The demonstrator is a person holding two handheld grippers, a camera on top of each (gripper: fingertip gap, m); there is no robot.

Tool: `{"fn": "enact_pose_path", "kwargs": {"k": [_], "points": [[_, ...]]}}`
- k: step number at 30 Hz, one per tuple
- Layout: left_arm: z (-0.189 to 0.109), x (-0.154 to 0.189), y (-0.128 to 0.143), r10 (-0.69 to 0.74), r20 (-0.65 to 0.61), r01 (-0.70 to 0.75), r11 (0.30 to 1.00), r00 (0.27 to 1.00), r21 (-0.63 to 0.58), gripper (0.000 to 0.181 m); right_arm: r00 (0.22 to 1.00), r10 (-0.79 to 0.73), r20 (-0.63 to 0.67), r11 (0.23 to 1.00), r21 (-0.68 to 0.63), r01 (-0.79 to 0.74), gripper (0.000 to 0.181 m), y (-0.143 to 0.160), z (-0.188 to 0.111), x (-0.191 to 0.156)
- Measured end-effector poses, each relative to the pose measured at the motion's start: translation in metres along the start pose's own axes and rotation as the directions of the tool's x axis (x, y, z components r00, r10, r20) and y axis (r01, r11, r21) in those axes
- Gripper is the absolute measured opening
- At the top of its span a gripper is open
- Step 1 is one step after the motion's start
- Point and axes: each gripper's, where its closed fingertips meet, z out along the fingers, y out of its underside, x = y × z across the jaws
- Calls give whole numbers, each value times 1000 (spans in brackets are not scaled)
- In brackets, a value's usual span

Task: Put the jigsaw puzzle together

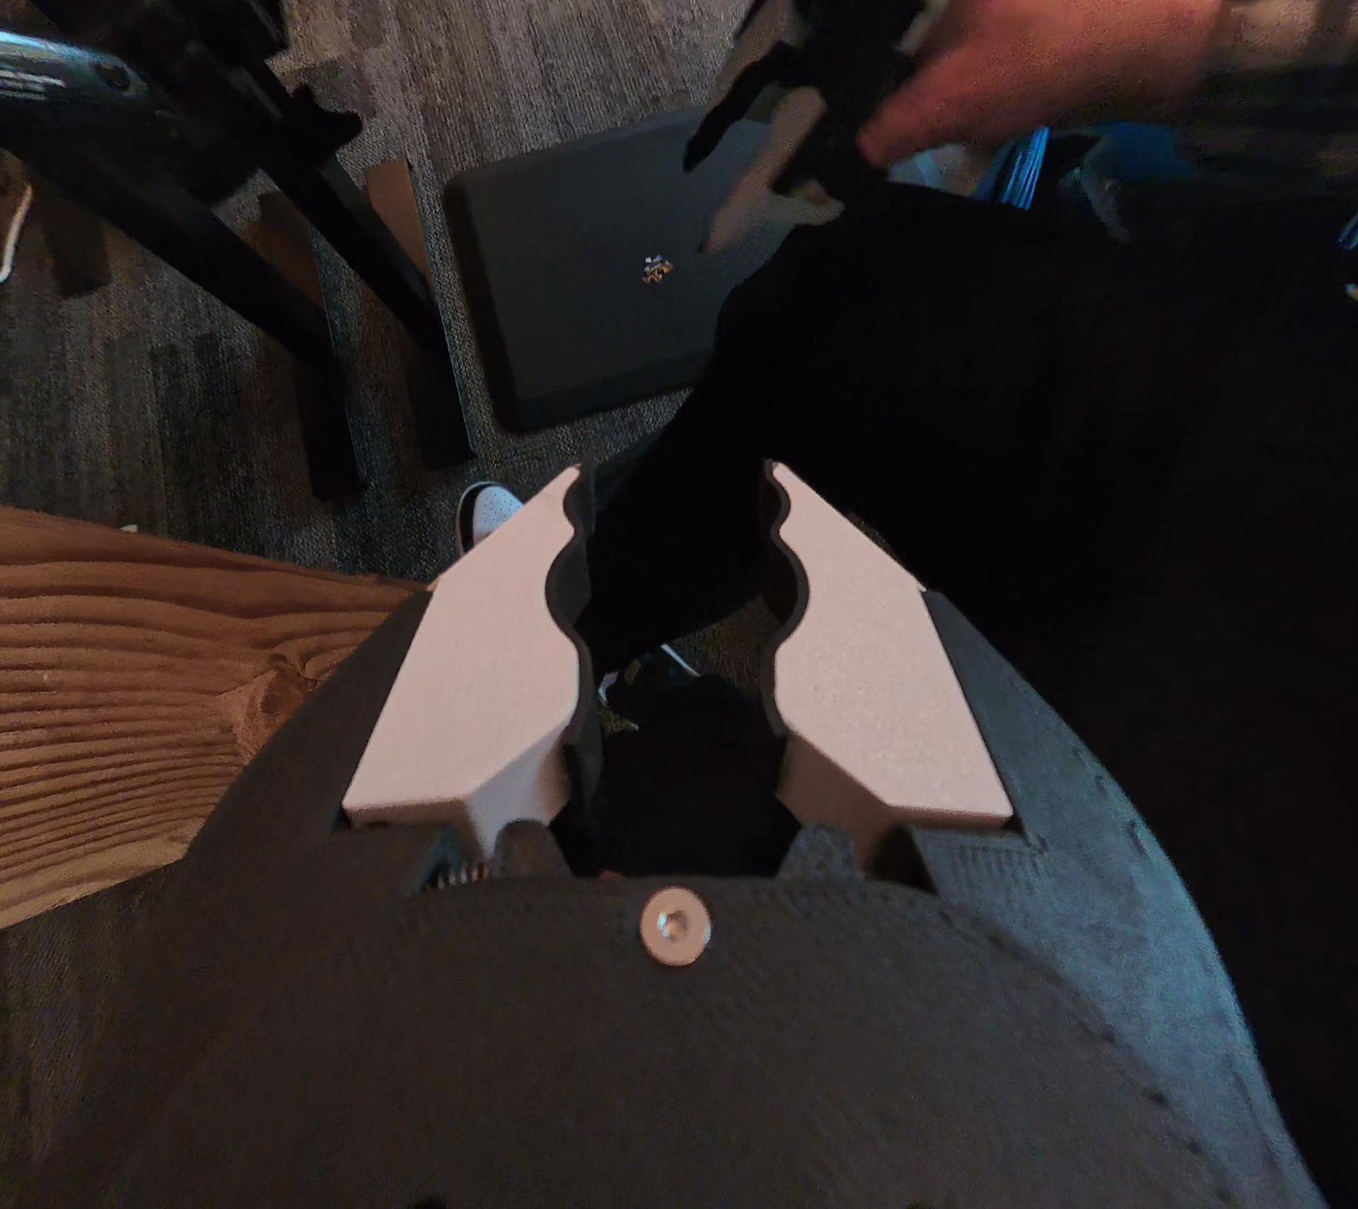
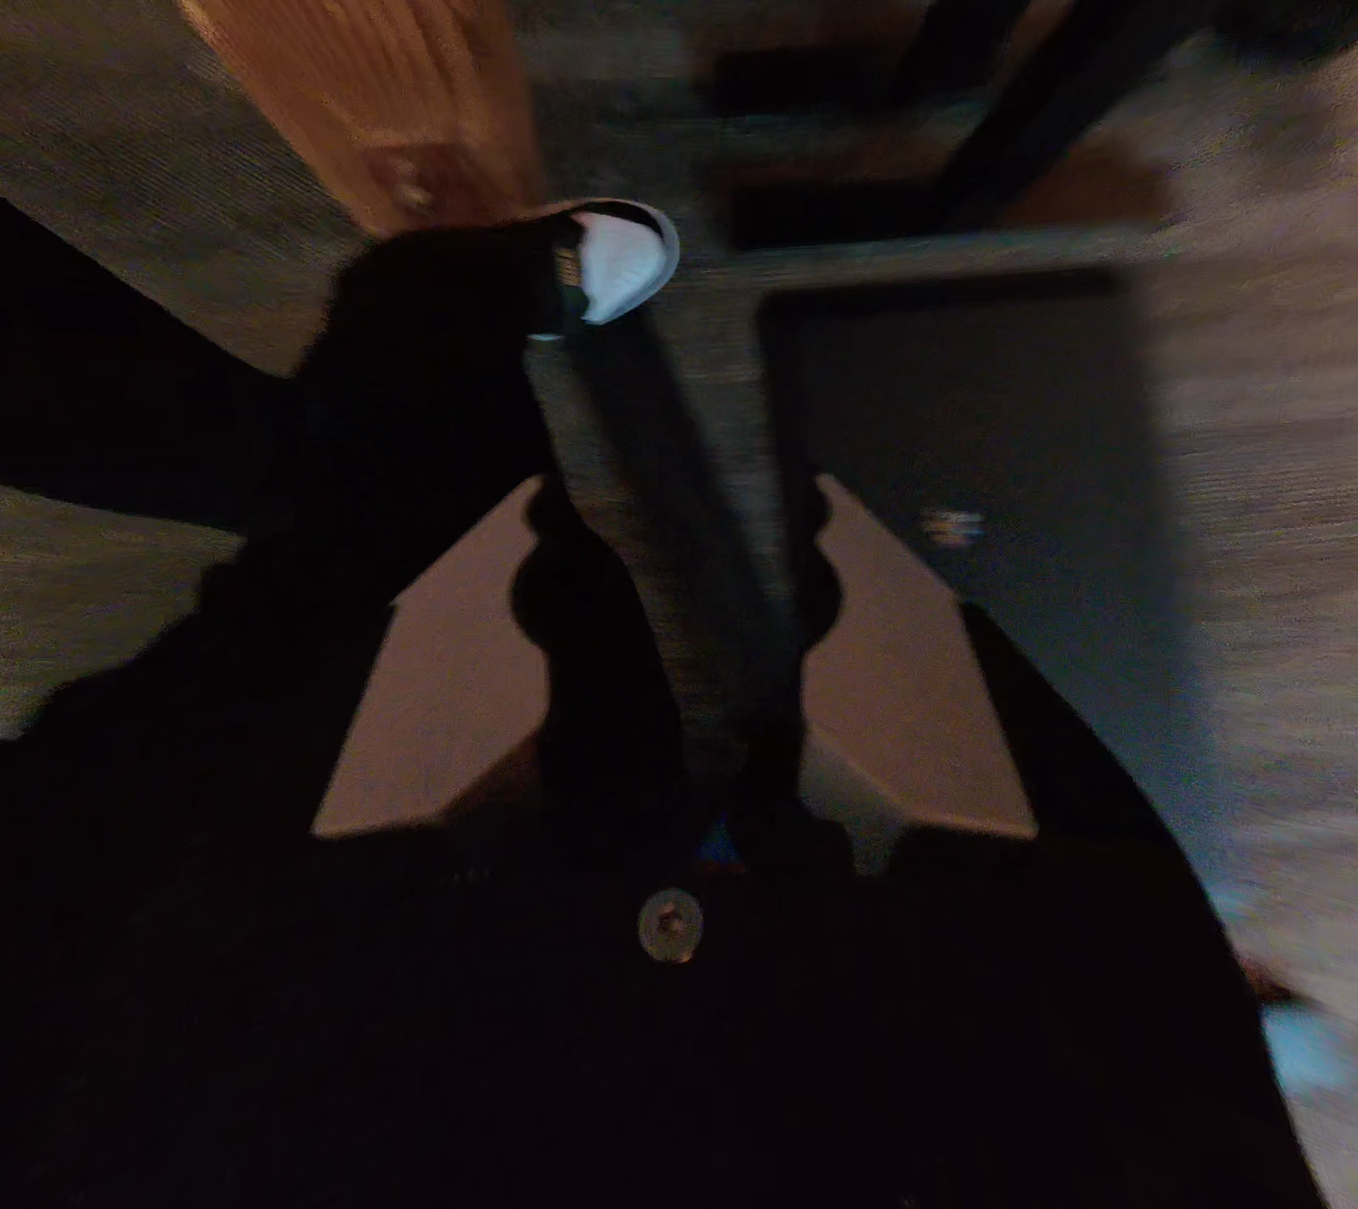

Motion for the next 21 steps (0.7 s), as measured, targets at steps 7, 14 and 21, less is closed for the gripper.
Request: {"fn": "enact_pose_path", "kwargs": {"k": [7,14,21], "points": [[29,-12,21,-4,-31,3,999,1000,-47,44,995,-98,-6,978,-184,95,66,30,121,115],[68,-30,83,-89,-72,76,984,993,-160,45,990,139,18,954,-271,-129,86,160,259,203],[78,-54,116,-196,-14,190,964,981,-185,44,938,335,-89,909,-232,-347,85,249,360,299]]}}
